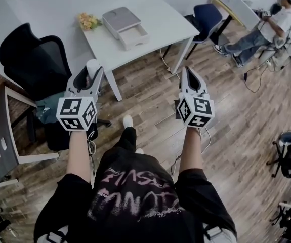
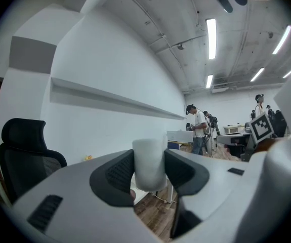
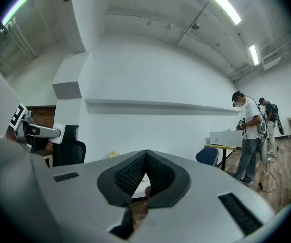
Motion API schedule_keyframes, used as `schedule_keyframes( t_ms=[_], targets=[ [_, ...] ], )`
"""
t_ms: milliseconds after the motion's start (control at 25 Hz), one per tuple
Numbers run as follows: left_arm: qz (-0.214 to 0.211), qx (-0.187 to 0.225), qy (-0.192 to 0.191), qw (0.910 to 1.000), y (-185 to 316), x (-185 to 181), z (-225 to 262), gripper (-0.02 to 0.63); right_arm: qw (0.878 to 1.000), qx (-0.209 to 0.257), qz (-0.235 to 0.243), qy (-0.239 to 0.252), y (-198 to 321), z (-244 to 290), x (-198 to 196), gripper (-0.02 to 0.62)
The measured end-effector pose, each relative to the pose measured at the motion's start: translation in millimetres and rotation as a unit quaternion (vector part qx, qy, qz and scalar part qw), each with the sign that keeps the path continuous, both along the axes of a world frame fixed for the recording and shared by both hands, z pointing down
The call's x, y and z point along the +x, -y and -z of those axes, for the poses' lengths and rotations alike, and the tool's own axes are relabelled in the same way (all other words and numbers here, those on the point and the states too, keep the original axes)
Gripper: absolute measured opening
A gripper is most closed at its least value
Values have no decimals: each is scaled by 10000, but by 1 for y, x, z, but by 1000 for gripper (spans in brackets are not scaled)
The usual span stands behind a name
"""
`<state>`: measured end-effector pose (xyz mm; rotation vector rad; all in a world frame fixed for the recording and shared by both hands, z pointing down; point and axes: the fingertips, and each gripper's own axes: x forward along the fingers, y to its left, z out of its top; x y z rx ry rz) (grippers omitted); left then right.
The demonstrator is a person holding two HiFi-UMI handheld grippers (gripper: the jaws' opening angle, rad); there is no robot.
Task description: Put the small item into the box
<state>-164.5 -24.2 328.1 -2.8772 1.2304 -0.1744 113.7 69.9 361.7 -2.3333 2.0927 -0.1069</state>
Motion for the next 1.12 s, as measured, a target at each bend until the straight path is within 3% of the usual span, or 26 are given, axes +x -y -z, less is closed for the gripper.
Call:
schedule_keyframes(
  t_ms=[640,1120],
  targets=[
    [-92,-199,32,9998,116,48,-16,183,9998,-168,64,-13,123,-8,42,9],
    [-210,-520,-229,9982,225,67,-22,179,9996,-237,118,-64,235,-3,56,11]
  ],
)
